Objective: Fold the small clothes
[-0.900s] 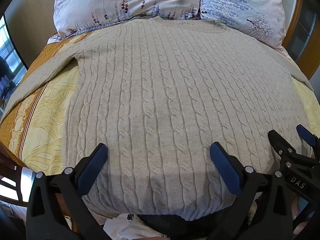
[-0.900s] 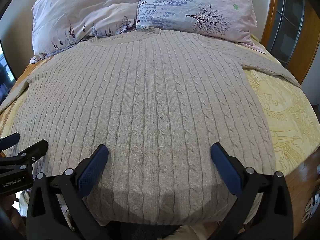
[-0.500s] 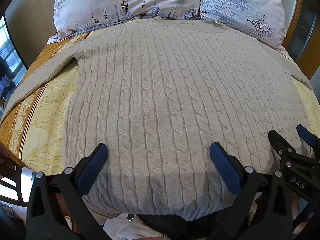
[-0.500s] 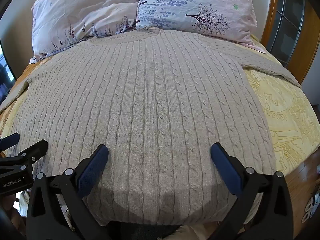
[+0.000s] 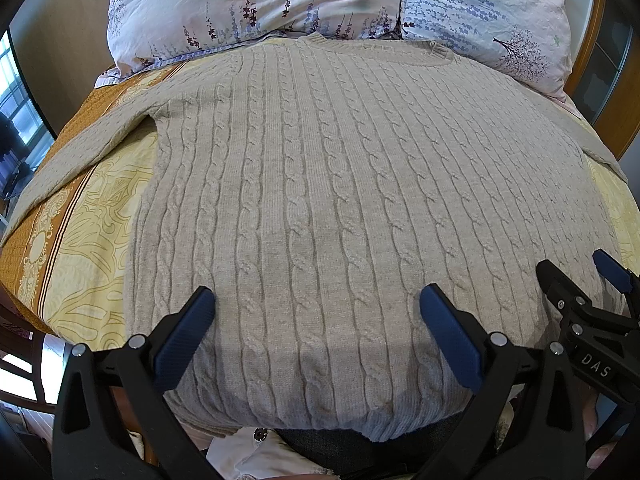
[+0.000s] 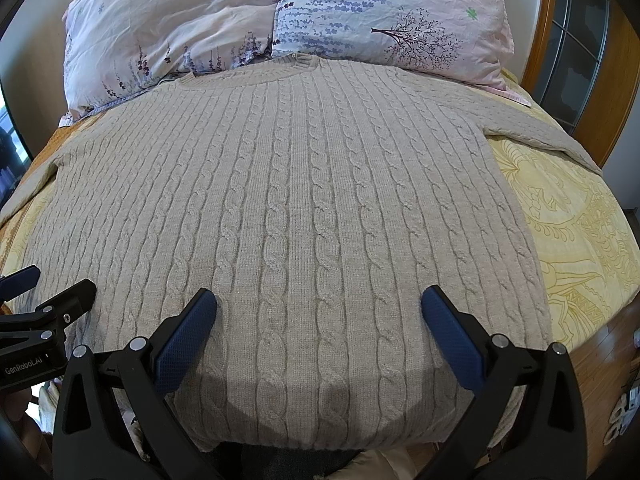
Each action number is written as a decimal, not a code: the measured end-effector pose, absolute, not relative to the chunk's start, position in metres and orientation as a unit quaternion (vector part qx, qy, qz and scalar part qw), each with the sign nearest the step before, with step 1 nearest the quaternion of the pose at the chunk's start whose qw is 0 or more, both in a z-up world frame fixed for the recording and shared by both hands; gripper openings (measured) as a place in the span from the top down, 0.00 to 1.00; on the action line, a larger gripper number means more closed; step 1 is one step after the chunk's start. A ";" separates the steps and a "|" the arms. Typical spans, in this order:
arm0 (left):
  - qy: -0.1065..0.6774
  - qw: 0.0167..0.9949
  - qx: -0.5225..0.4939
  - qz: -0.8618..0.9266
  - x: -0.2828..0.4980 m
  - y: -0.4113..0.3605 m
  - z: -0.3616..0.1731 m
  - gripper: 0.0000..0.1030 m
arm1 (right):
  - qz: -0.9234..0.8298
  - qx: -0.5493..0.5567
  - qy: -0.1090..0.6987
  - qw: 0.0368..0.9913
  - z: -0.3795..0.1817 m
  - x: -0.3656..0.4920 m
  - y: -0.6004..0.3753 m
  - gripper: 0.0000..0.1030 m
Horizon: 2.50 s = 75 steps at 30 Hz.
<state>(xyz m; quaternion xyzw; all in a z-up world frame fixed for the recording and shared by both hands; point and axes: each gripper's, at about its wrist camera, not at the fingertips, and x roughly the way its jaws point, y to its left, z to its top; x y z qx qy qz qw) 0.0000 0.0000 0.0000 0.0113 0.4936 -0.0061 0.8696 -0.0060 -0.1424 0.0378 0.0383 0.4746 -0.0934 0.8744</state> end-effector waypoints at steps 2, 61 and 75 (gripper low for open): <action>0.493 0.870 0.011 -0.006 0.000 0.000 0.000 0.02 | -0.093 0.038 0.475 0.874 0.038 -0.006 -0.142 0.01; 0.494 0.869 0.011 -0.006 0.000 0.000 0.000 0.02 | -0.083 0.033 0.475 0.875 0.035 -0.005 -0.143 0.01; 0.501 0.865 0.021 -0.014 0.005 -0.001 0.000 0.02 | -0.038 0.018 0.446 0.894 0.033 -0.002 -0.149 0.01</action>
